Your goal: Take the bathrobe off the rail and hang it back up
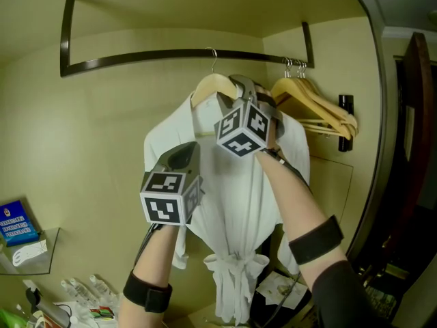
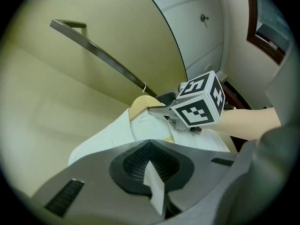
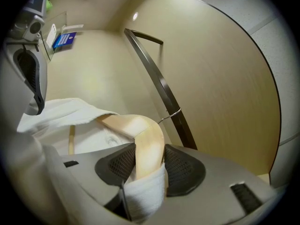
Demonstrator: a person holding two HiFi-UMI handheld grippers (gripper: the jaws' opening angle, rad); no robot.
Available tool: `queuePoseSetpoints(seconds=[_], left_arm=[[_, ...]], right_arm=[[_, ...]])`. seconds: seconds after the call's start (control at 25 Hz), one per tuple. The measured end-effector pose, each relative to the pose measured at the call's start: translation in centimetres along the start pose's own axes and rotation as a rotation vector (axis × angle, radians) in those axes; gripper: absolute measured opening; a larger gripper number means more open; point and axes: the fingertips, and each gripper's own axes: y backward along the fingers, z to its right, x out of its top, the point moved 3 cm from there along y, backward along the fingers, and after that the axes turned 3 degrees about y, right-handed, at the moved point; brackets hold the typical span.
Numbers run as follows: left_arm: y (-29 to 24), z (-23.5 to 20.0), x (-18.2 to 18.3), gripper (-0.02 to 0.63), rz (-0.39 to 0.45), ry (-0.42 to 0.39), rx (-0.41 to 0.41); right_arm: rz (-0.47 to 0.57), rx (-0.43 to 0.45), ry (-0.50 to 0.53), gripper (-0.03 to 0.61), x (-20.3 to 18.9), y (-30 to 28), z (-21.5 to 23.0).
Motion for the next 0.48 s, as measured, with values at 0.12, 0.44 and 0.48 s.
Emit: queuePoseSetpoints(seconds=[0.12,0.44,0.48], left_arm=[[0.1,-0.2,0.0,0.002,-0.004,-0.006,0.003],[0.7,-0.6,0.3,0.002,-0.008,-0.003,0.010],[0.8,-0.5,0.4,0.002,-0.007,-0.003,0.009]], right_arm=[[0.007,-0.021,0.012,0.199,0.2,0.1,0.5],[0.017,-0.062,0.005,0.199,1.5,0.9,2.3],[0.017,-0.065,0.004,0.199,1.6,1.0,2.4]])
